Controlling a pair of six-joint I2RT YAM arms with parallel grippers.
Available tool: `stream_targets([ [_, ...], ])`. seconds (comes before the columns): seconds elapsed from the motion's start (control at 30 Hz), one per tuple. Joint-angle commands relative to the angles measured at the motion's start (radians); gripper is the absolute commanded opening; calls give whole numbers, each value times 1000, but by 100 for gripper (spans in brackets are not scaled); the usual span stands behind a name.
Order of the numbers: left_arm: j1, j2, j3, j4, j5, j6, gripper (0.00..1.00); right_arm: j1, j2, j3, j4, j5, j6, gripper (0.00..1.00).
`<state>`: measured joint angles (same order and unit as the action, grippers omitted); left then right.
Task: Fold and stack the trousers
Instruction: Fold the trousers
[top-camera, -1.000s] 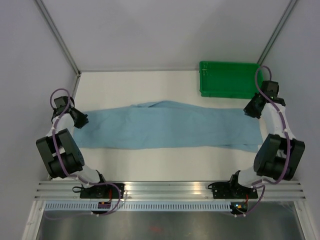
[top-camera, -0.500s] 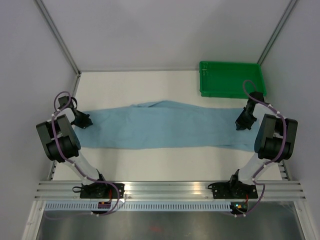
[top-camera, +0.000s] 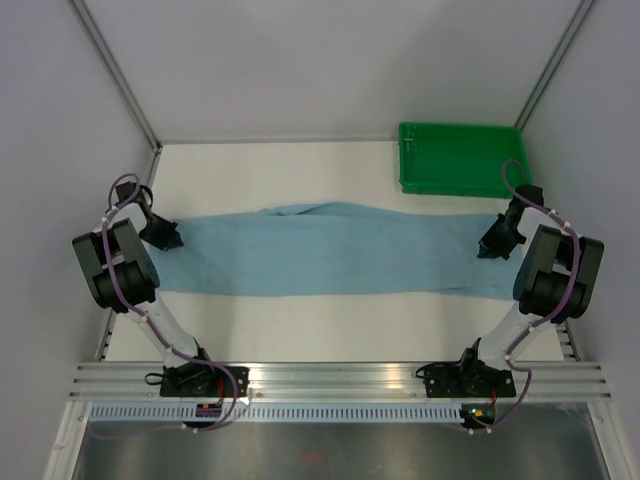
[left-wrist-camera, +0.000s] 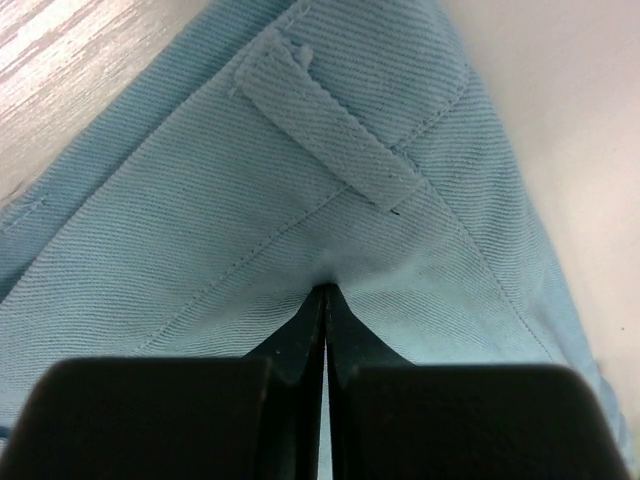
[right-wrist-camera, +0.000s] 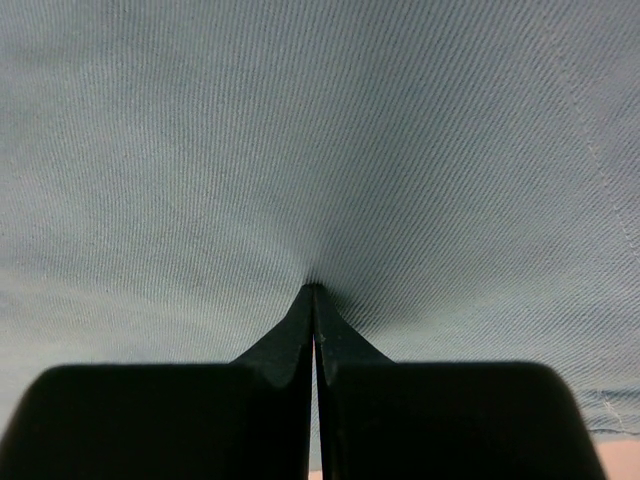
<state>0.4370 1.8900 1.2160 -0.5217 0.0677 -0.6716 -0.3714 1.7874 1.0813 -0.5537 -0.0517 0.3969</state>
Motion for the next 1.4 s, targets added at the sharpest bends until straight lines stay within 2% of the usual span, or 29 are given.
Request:
stream_targets([
  [0.0, 46, 75, 30, 101, -158, 95, 2, -75, 86, -57, 116, 236, -75, 0],
  [0.17, 45, 35, 33, 155, -13, 190, 2, -54, 20, -44, 138, 152, -99, 0],
  [0.23, 43, -2, 37, 161, 53, 233, 2, -9, -28, -28, 120, 133, -121, 0],
  [0.3, 39, -53, 43, 170, 113, 266, 3, 46, -92, 2, 110, 133, -150, 7],
  [0.33, 36, -74, 46, 167, 124, 276, 5, 63, -115, 14, 107, 133, -158, 15],
  [0.4, 20, -142, 48, 173, 148, 302, 12, 89, -155, 58, 100, 122, -171, 25],
  [0.43, 14, -163, 50, 175, 159, 309, 21, 89, -190, 72, 94, 113, -171, 40],
  [0.5, -4, -198, 53, 172, 187, 328, 33, 89, -221, 107, 89, 98, -176, 51],
  [0.53, -9, -231, 53, 170, 198, 329, 49, 89, -255, 114, 92, 96, -185, 59],
  [0.6, -24, -259, 40, 172, 227, 339, 65, 89, -290, 114, 106, 111, -200, 72],
  [0.63, -29, -285, 30, 172, 231, 342, 74, 88, -324, 102, 110, 119, -210, 97],
  [0.73, -58, -337, 4, 166, 219, 362, 85, 51, -356, 71, 115, 112, -214, 98],
  [0.83, -75, -365, -16, 158, 227, 368, 87, -21, -342, 48, 90, 90, -202, 98],
  [1.0, -103, -376, -38, 164, 259, 363, 88, -133, -278, 19, 77, 131, -159, 97],
  [1.13, -110, -359, -32, 163, 287, 343, 88, -159, -237, -24, 51, 200, -150, 96],
  [1.27, -133, -339, 2, 144, 296, 333, 88, -175, -240, -107, 126, 184, -144, 95],
  [1.37, -150, -325, 17, 137, 297, 328, 88, -175, -200, -132, 170, 153, -164, 89],
])
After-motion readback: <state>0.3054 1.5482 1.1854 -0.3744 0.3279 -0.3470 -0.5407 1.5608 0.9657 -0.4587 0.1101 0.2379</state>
